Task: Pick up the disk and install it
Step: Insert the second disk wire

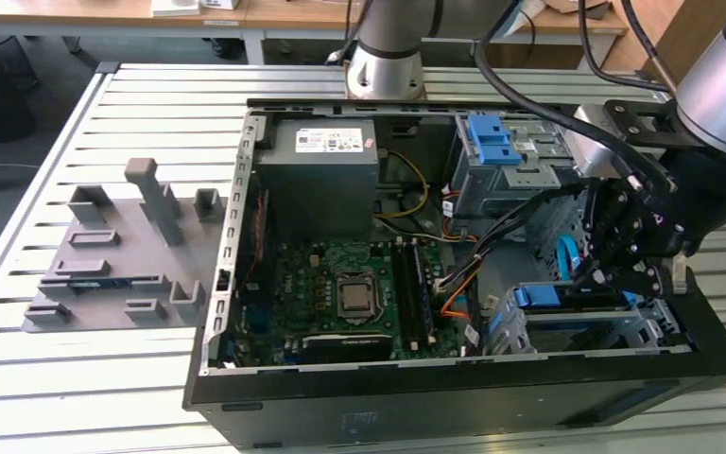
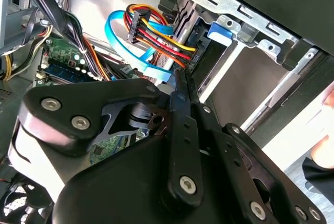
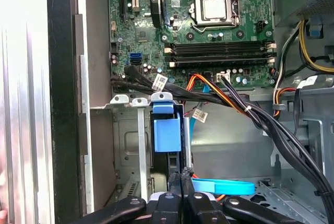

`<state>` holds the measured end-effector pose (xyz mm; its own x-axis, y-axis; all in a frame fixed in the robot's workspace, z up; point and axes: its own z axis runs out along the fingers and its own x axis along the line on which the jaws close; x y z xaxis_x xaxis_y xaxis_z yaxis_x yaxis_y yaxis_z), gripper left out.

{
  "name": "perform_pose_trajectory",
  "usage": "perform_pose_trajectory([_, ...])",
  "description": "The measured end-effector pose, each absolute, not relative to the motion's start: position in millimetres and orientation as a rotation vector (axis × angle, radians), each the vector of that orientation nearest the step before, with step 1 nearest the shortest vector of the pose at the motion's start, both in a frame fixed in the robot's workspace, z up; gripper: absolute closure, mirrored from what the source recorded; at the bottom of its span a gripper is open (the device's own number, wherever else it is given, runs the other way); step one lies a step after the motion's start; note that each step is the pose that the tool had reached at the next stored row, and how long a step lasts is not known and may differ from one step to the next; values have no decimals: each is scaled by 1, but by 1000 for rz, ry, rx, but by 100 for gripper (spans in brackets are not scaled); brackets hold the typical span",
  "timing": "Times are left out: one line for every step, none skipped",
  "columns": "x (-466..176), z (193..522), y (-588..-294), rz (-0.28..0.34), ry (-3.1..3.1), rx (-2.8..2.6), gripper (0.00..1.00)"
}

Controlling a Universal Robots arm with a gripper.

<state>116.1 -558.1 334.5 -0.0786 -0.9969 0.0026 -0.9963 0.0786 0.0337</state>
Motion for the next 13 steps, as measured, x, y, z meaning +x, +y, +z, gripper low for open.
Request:
perform_pose_trajectory([116,334,-558,-36,-2289,2115,85])
perform_pose_trajectory([116,335,-558,-36,-2289,2116,85])
perform_pose_trajectory([116,335,-558,-37,-2289,2116,85])
perform_pose_trajectory([116,336,-558,-36,-2289,2116,85])
perform_pose_trajectory([116,337,-558,-36,-2289,2116,85])
perform_pose_trajectory([116,338,-558,-36,-2289,2116,85])
perform_pose_trajectory([116,339,-558,-36,-2289,2116,85])
perform_pose_trajectory([116,339,-558,-37,-2289,2116,85])
perform_pose_trajectory([116,339,-558,-36,-2289,2116,85])
perform_pose_trajectory([116,339,-558,-36,-2289,2116,85])
perform_pose_trajectory([116,340,-558,-36,-2289,2116,85])
perform_pose_trajectory([116,340,-558,-36,-2289,2116,85])
perform_pose_trajectory([116,340,-558,-36,-2289,2115,85])
